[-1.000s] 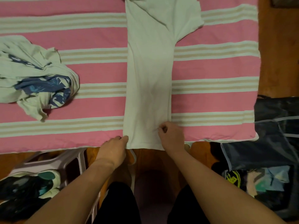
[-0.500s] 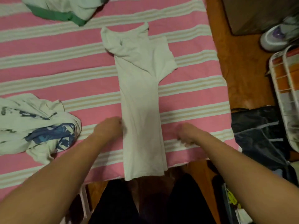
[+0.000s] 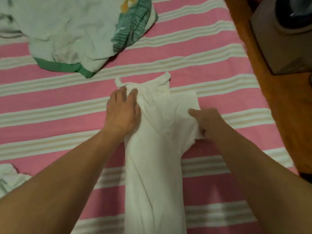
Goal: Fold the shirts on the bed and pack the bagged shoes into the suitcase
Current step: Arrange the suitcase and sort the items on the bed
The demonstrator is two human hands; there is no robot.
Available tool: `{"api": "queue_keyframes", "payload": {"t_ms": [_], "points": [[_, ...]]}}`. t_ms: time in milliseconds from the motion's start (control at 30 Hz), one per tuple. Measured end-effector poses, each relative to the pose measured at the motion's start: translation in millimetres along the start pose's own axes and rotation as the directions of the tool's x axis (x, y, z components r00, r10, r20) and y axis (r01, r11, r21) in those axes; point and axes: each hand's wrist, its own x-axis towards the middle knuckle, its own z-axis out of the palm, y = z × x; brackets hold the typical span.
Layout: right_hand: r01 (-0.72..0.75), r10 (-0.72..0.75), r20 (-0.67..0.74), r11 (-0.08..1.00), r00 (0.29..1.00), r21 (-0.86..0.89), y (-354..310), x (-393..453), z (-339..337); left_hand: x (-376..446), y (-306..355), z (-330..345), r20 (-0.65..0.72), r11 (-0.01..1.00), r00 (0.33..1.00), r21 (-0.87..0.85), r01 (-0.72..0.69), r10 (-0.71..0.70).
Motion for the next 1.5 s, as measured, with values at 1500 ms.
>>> {"api": "queue_keyframes", "payload": {"t_ms": [1500], "points": [[0.489,-0.356,0.354,0.759,0.865,-0.430,-60,48,63,22,-17,-17,0.414,0.368,0.747,-0.680,0.634,-0.521]]}}
